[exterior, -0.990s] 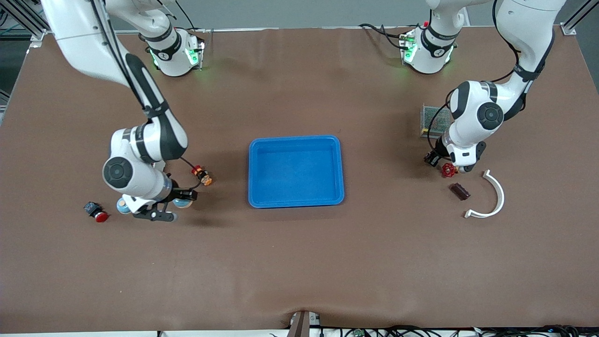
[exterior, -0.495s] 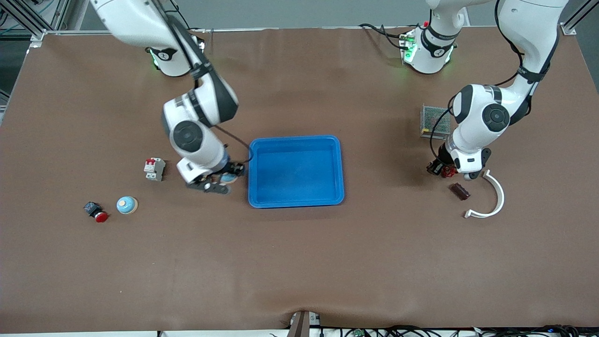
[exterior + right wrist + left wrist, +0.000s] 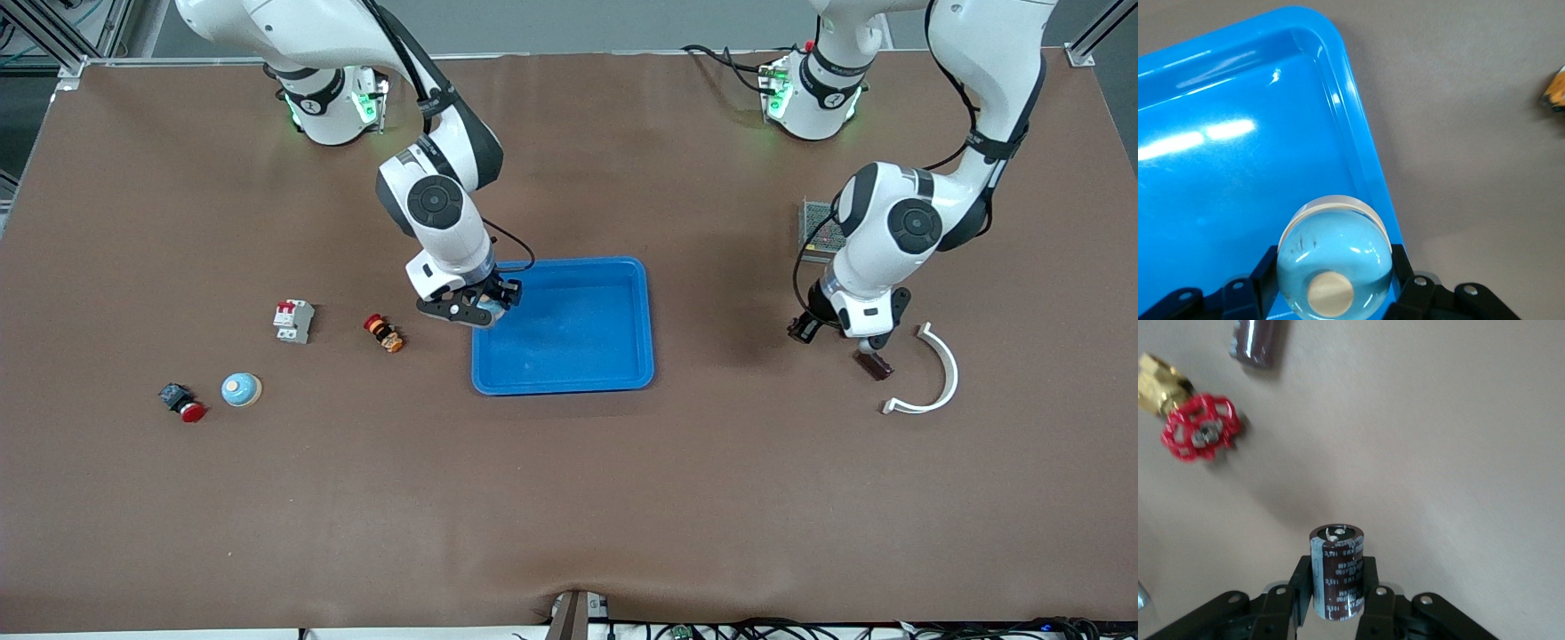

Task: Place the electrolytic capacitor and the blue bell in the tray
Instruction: 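Place the bell in the tray with the right gripper while the left gripper lifts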

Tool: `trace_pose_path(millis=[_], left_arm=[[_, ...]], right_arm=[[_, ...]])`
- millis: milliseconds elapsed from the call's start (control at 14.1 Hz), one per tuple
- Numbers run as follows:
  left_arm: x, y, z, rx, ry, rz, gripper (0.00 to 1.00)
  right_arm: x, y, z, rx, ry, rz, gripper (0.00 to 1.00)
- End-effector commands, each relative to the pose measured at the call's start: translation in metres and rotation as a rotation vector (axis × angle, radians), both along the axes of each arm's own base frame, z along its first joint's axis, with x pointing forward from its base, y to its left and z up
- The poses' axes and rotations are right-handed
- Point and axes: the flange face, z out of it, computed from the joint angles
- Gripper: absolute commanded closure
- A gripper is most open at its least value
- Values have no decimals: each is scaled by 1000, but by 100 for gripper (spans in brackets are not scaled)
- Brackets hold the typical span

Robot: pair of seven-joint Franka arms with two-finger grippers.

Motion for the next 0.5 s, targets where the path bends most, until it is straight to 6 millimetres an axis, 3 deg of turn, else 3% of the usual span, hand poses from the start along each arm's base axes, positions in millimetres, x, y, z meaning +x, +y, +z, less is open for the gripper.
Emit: trace_pose_path(millis=[0, 212, 424], left_arm=[[9, -34, 18, 19, 18, 47, 100], [7, -85, 26, 12, 28, 121, 100], [-1, -141, 28, 12, 55, 202, 100]], right_arm=[[-16, 13, -12, 10, -13, -44, 100], [-29, 35, -26, 31, -33, -66, 100], [-32, 40, -46, 50, -56, -73, 100]])
